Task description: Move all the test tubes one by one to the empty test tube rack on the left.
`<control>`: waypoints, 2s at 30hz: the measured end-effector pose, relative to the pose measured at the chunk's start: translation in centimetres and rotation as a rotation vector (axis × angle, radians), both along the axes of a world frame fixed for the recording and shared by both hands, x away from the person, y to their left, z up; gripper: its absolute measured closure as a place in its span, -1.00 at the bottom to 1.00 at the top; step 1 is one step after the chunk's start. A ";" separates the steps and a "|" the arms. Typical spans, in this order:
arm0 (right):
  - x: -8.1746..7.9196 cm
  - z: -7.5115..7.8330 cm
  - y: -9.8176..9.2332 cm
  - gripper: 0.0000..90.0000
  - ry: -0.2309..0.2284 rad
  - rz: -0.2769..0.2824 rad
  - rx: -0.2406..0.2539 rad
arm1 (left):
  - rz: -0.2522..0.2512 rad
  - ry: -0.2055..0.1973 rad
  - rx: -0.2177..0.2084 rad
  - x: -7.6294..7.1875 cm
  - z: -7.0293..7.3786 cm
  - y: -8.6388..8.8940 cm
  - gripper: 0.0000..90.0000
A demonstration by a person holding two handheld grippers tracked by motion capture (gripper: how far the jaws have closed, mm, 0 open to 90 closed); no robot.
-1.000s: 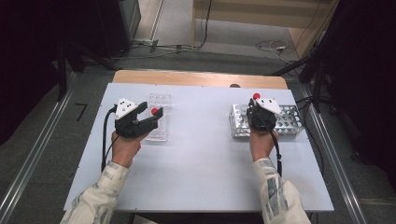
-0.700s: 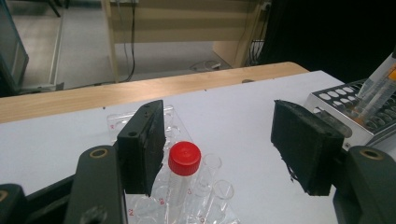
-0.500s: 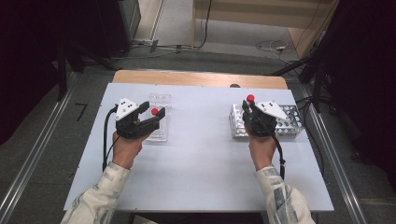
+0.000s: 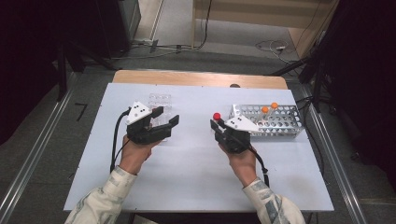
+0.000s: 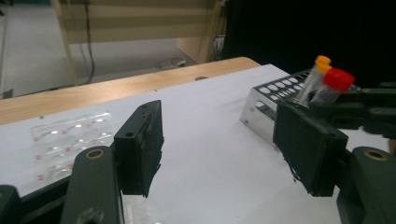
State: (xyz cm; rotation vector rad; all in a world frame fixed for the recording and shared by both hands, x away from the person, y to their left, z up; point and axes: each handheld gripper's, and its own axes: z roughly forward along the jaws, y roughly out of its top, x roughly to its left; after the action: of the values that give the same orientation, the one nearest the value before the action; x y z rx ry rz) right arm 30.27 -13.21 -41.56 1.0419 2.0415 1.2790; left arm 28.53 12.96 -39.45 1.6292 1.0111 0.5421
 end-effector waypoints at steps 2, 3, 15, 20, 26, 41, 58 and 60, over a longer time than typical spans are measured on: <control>-0.3 -0.2 0.7 0.60 0.006 0.029 -0.006 | -0.021 0.004 0.008 -0.2 -0.1 -0.6 -0.30; -0.5 -0.3 1.0 0.60 0.006 0.042 -0.008 | -0.033 0.010 0.013 -0.2 -0.2 -0.8 -0.33; -1.5 -1.2 3.0 0.60 0.026 0.132 -0.030 | -0.126 0.027 0.023 -0.9 -0.9 -3.2 -0.27; -1.8 -1.6 3.5 0.60 0.040 0.154 -0.044 | -0.143 0.025 0.022 -1.1 -1.0 -3.5 -0.20; -1.9 -1.8 3.9 0.60 0.046 0.166 -0.045 | -0.174 0.027 0.022 -1.2 -1.2 -3.8 -0.02; -2.4 -1.6 4.2 0.60 0.053 0.192 -0.025 | -0.192 0.028 0.048 -1.2 -1.7 -4.1 0.51; -1.6 -2.0 4.0 -0.42 0.107 0.192 -0.030 | -0.161 0.023 0.031 -0.9 -1.2 -2.8 0.55; -1.5 -2.1 3.8 -0.47 0.111 0.185 -0.032 | -0.146 0.021 0.019 -0.8 -0.9 -2.3 0.55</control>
State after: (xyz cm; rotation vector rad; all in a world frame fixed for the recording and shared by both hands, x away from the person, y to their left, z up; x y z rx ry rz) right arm 28.78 -9.37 -43.63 0.9462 2.2799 1.2998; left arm 27.71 10.65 -40.35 1.7132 0.8962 0.4375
